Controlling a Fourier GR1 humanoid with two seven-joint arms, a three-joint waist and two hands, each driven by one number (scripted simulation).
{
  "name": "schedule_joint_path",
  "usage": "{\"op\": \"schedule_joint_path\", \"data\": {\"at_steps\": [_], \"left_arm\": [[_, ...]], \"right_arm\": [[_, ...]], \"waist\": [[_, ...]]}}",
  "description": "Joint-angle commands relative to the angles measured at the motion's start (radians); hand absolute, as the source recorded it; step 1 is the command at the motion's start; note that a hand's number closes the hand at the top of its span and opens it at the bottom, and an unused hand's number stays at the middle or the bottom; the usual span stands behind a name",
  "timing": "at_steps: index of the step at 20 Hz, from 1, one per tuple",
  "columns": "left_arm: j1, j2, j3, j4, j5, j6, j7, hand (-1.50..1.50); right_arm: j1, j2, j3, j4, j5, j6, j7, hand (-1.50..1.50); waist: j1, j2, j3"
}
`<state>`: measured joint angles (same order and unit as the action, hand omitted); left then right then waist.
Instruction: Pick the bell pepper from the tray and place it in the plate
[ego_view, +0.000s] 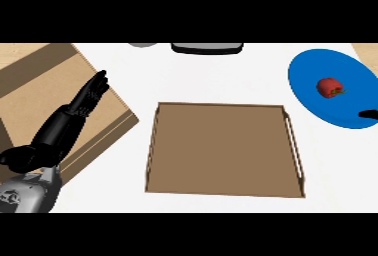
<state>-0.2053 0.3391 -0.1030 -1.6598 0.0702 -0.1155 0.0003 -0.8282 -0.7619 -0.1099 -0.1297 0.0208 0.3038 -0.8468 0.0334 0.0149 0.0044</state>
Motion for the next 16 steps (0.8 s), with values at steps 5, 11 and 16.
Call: {"op": "schedule_joint_path", "data": {"at_steps": [5,11,16], "left_arm": [[-0.016,-0.011,0.007,0.006,-0.012,0.006,0.009,0.00],[-0.022,0.006,0.028,0.002,0.001,-0.014,0.000,0.00],[0.007,-0.007,0.026,0.018,-0.003,-0.016,-0.036,0.00]], "right_arm": [[0.067,-0.124,-0.077,0.025,-0.079,0.301,-0.036,-1.50],[0.127,-0.194,-0.071,-0.030,-0.076,0.383,-0.059,-1.50],[0.168,-0.235,-0.077,-0.066,-0.085,0.415,-0.067,-1.50]], "waist": [[-0.001,0.006,0.002],[0.002,0.007,0.005],[-0.004,0.006,0.004]]}}
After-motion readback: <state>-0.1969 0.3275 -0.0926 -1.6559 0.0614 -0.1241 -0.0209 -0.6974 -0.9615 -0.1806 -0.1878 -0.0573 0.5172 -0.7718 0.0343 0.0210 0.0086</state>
